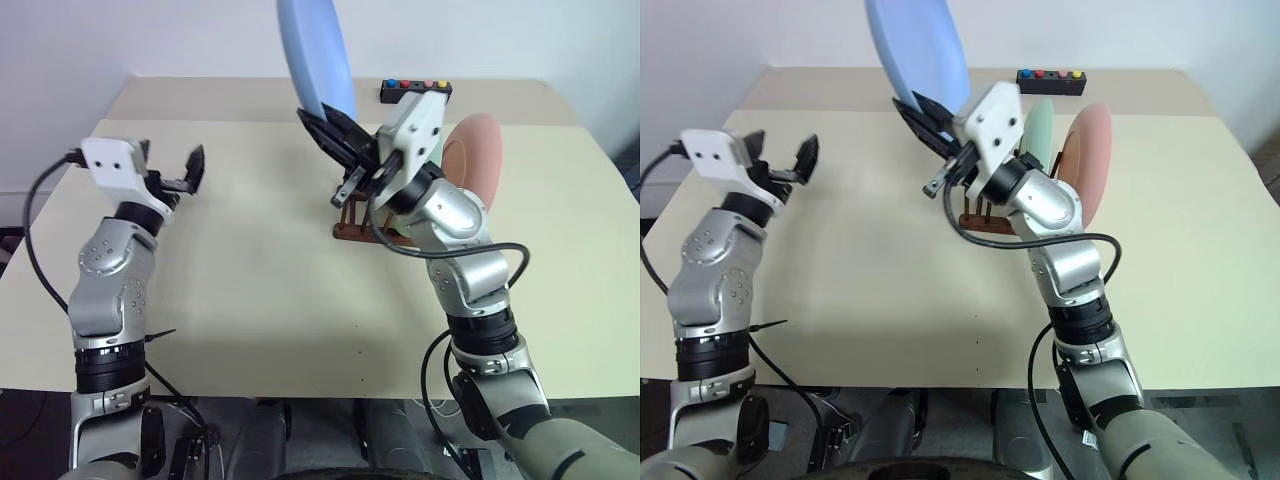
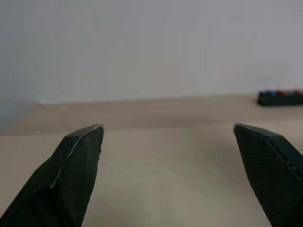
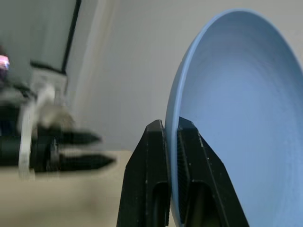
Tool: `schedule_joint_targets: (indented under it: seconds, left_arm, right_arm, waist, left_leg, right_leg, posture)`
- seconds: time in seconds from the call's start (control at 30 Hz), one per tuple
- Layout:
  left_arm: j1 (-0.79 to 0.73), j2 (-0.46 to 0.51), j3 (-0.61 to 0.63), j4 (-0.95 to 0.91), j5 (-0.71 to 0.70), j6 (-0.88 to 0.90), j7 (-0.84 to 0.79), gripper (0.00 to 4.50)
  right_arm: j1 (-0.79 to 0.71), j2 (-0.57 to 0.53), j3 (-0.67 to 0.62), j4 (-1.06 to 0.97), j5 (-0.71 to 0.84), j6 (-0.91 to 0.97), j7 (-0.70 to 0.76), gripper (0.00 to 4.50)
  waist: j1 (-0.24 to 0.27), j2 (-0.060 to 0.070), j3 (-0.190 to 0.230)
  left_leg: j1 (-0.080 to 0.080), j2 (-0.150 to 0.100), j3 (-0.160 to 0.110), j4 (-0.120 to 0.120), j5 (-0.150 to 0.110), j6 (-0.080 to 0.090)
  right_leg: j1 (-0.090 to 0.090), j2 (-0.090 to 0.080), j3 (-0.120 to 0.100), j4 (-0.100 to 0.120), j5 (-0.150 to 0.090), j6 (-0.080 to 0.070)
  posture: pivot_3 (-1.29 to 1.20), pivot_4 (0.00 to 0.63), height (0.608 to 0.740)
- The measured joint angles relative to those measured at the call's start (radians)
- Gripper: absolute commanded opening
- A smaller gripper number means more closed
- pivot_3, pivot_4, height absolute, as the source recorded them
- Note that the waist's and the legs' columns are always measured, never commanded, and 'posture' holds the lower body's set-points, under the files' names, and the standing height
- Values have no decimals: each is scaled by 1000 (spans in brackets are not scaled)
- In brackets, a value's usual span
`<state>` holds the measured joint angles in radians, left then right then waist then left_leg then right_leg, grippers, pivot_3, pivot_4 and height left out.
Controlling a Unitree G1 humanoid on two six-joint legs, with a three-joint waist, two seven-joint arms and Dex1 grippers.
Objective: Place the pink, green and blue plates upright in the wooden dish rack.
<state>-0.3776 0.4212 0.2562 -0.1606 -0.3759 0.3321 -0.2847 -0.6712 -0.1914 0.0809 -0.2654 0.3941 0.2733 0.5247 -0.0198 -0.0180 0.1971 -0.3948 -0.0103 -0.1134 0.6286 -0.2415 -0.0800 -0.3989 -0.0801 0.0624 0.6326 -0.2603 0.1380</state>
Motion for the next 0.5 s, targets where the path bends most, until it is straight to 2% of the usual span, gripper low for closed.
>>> schedule_joint_targets:
  seconds: [0.17, 0.33, 0.5]
  left_arm:
    - [104, 2, -78, -75, -51, 1, -154, 4490]
    - [177, 35, -167, -188, -125, 38, -319, 4490]
    - [199, 53, -195, -220, -158, 80, -369, 4490]
  right_arm:
    - [37, 48, -89, -66, 189, 193, -106, 0]
    - [63, 70, -152, -67, 284, 292, -199, 0]
    - [69, 78, -188, -64, 344, 334, -241, 0]
  waist:
    - [-2, 0, 0]
    - [-2, 1, 0]
    - [-2, 1, 0]
  left_leg:
    - [0, 1, 0, -1, 0, 0]
    - [0, 1, 1, -2, 0, 0]
    - [0, 1, 1, -2, 0, 0]
  right_leg:
    - [-1, 0, 0, 0, 0, 0]
    - [-1, 0, 0, 0, 0, -1]
    - [-1, 0, 0, 0, 0, -1]
  posture:
    - [0, 150, 734]
    - [0, 150, 734]
    - [0, 150, 734]
